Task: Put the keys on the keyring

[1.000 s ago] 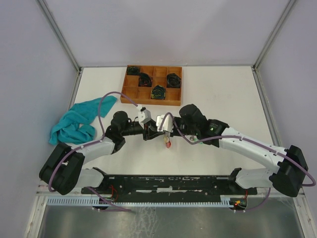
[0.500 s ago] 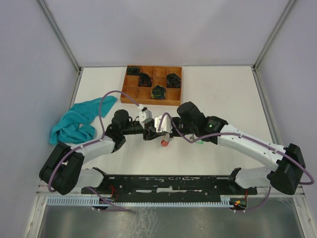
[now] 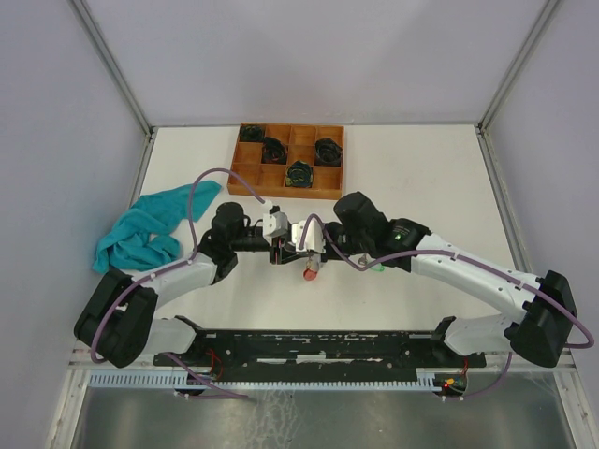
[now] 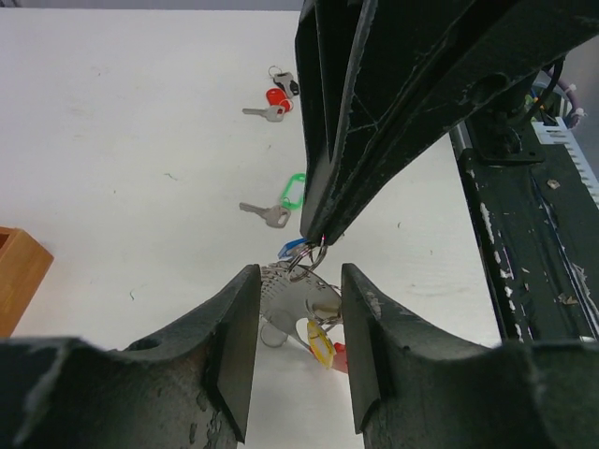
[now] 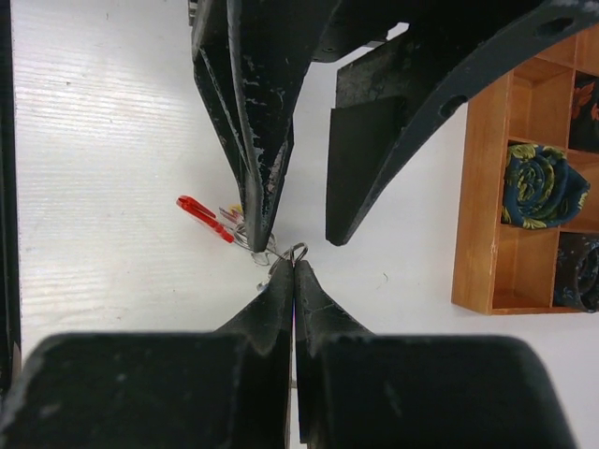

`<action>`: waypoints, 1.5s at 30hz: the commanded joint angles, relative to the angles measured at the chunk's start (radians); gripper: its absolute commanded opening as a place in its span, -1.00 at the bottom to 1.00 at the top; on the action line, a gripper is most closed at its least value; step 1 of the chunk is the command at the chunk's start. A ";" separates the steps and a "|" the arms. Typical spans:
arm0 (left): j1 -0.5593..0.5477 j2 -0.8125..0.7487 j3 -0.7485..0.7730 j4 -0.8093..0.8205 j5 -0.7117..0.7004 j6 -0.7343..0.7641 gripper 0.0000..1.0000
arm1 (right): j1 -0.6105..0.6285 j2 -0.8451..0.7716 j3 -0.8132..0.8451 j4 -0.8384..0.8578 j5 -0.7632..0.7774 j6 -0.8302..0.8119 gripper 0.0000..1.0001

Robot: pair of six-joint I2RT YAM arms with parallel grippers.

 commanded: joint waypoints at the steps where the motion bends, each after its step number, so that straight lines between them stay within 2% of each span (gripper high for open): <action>1: 0.004 0.004 0.063 -0.060 0.068 0.126 -0.08 | 0.008 -0.009 0.054 0.014 -0.033 -0.009 -0.99; 9: -0.010 0.027 0.074 -0.104 0.087 0.168 -0.18 | 0.010 -0.014 0.057 0.016 -0.048 -0.008 -0.99; 15: -0.016 0.032 0.076 -0.116 0.090 0.181 -0.38 | 0.009 -0.028 0.049 0.019 -0.039 -0.007 -0.99; 19: -0.026 0.035 0.081 -0.116 0.098 0.180 -0.58 | 0.010 -0.028 0.048 0.017 -0.045 -0.003 -0.99; 23: -0.029 0.035 0.081 -0.116 0.098 0.175 -0.94 | 0.010 -0.034 0.042 0.015 -0.031 0.000 -0.99; 32: -0.029 0.030 0.081 -0.123 0.070 0.140 -0.95 | 0.010 -0.088 0.010 -0.012 0.048 0.020 -0.99; 45: -0.029 0.030 0.059 -0.025 -0.007 0.007 -0.95 | 0.010 -0.095 -0.079 0.013 0.066 0.081 -0.99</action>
